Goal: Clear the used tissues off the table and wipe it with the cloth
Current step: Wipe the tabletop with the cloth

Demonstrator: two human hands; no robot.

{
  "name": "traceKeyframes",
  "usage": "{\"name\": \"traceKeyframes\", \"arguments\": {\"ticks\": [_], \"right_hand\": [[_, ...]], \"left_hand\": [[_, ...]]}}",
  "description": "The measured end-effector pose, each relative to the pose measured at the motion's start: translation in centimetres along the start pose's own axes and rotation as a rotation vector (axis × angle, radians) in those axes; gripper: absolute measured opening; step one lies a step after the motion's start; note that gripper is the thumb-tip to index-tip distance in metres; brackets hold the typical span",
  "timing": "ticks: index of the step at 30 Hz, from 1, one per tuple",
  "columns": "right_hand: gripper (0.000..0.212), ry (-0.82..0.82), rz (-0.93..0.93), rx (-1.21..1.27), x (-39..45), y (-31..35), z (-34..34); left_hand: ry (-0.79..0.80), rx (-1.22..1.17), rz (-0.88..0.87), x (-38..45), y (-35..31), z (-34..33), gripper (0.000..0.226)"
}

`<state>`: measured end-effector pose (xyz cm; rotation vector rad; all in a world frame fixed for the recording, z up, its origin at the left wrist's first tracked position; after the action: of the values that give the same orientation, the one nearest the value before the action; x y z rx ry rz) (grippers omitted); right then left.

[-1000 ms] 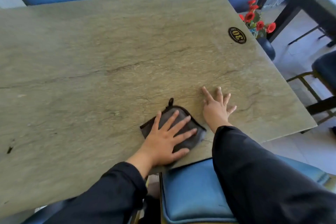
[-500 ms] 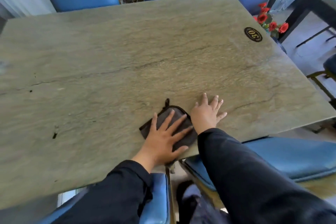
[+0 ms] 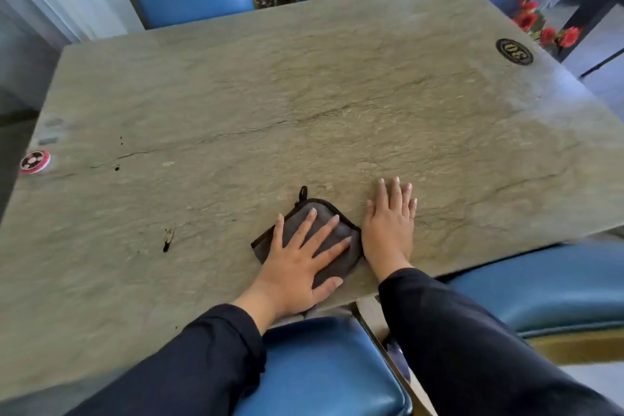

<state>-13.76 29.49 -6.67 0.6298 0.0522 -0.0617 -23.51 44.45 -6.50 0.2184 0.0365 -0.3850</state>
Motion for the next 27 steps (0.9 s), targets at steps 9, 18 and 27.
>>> {"name": "traceKeyframes", "arguments": {"ticks": [9,18,27], "right_hand": [[0.054,-0.020,-0.025,-0.065,0.3,0.4,-0.9],[0.055,0.015,-0.028,-0.100,0.6,0.7,-1.1],[0.050,0.034,-0.122,0.027,0.7,1.6,0.1]], "left_hand": [[0.120,-0.054,0.249,7.9,8.6,-1.2,0.060],[0.128,-0.137,0.539,8.7,5.3,-0.7,0.062],[0.053,-0.143,0.448,3.3,3.7,0.6,0.055]]}}
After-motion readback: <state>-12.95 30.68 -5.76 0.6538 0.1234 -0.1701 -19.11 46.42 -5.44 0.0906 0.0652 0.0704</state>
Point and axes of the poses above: each hand's wrist, its own x-axis towards the middle knuckle, its own z-axis out of the back of the hand, y = z × x, the point moved 4 cm from there along x, towards the middle knuckle, and after that the axes turned 13 degrees about x, right-handed, at the moved point
